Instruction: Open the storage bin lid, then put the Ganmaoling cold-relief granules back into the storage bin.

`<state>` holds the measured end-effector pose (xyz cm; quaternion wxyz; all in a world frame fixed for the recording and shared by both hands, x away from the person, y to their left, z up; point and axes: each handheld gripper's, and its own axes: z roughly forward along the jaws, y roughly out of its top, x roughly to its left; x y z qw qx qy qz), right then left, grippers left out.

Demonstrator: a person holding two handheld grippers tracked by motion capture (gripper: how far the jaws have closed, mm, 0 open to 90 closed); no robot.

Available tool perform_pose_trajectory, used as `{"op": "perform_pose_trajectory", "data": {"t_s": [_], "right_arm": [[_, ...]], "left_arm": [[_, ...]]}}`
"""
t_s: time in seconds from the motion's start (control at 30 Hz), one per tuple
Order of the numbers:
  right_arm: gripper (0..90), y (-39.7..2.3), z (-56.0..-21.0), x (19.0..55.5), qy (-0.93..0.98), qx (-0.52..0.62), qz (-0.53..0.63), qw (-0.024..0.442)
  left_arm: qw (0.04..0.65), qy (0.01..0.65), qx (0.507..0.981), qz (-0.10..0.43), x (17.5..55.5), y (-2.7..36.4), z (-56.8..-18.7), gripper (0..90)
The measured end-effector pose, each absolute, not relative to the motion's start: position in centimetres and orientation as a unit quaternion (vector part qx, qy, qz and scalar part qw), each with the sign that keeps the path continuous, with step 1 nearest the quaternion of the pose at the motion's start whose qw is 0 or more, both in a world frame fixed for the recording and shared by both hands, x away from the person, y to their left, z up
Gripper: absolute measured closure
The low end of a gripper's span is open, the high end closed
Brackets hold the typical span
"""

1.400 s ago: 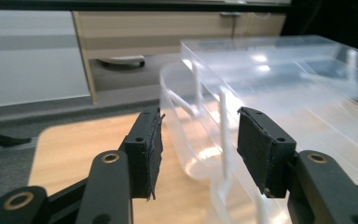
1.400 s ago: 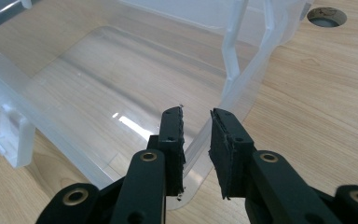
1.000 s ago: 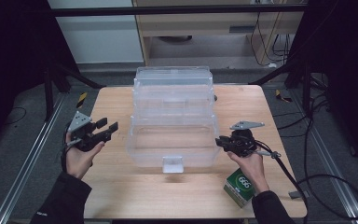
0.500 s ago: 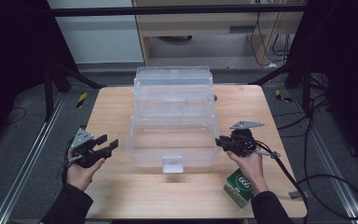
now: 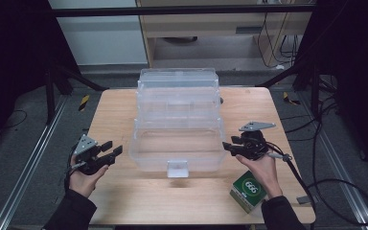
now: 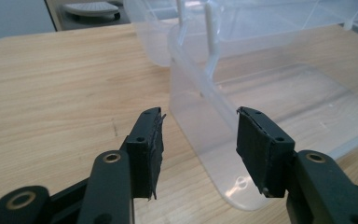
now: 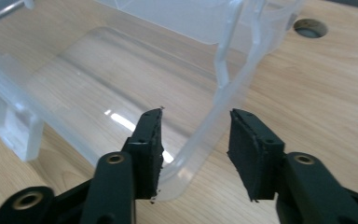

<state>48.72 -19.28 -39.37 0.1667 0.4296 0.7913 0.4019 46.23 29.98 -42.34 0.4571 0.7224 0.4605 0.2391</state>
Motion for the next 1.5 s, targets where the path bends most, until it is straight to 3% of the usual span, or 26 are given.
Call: {"op": "perform_pose_trajectory", "data": {"t_s": [0.43, 0.63, 0.93, 1.5], "right_arm": [[29.4, -20.6, -36.1, 46.3, 0.833, 0.419, 0.315, 0.177], [19.6, -20.4, -35.7, 44.9, 0.849, 0.414, 0.289, 0.156], [14.4, -20.8, -35.6, 43.7, 0.853, 0.432, 0.26, 0.139], [8.7, -20.0, -36.0, 41.9, 0.871, 0.421, 0.22, 0.125]], "left_arm": [[0.435, 0.466, 0.729, 0.249, 46.6, 30.8, -43.0, 45.0], [0.438, 0.466, 0.725, 0.256, 46.5, 31.1, -43.4, 42.9], [0.421, 0.479, 0.727, 0.255, 46.7, 31.4, -43.8, 42.3], [0.406, 0.48, 0.73, 0.266, 45.8, 32.0, -44.1, 32.4]]}}
